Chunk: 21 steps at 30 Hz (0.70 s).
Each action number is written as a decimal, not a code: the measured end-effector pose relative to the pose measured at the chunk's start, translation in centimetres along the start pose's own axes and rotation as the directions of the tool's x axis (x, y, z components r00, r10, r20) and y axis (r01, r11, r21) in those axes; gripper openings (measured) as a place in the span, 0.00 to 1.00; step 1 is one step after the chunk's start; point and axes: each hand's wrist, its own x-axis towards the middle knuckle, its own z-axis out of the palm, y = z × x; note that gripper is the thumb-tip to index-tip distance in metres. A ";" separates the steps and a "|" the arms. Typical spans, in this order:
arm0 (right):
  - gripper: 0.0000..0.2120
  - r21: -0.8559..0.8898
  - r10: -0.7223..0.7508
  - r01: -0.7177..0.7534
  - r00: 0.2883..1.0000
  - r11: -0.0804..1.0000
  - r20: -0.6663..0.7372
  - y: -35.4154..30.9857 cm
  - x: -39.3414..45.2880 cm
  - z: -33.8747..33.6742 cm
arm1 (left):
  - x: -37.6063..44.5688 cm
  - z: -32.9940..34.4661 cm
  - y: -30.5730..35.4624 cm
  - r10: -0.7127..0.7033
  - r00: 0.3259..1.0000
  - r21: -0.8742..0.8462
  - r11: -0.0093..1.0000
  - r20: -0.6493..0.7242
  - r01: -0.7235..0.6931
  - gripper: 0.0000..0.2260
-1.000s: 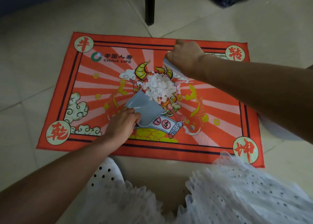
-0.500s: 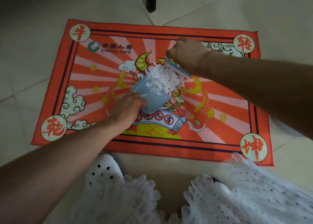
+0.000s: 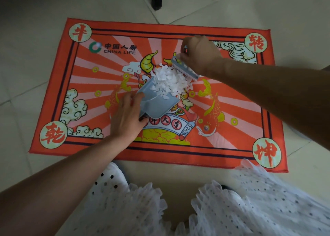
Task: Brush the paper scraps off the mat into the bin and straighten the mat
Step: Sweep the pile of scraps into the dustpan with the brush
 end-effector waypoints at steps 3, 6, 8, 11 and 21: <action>0.19 -0.117 -0.009 0.008 1.000 0.993 -0.009 0.0 -0.3 -0.4 | -0.4 -0.3 -0.2 -0.141 0.987 -0.090 0.985 0.081 0.148 0.36; 0.21 -0.183 -0.030 0.035 0.999 0.983 0.031 -0.3 -0.6 -0.4 | -0.4 -0.6 -0.1 -0.174 0.969 -0.087 0.978 0.177 0.191 0.39; 0.20 -0.198 -0.051 0.061 0.997 0.978 0.057 -0.6 -0.7 0.0 | -0.1 -0.7 0.2 -0.176 0.964 -0.083 0.977 0.201 0.195 0.40; 0.19 -0.181 -0.074 0.084 0.995 0.980 0.060 -0.6 -0.7 0.3 | 0.1 -1.0 0.7 -0.232 0.946 -0.030 0.969 0.224 0.245 0.41; 0.19 -0.094 -0.105 0.110 0.993 0.989 0.052 -0.6 -1.2 0.1 | 0.5 -0.1 0.0 -0.335 0.918 -0.062 0.933 0.212 0.355 0.36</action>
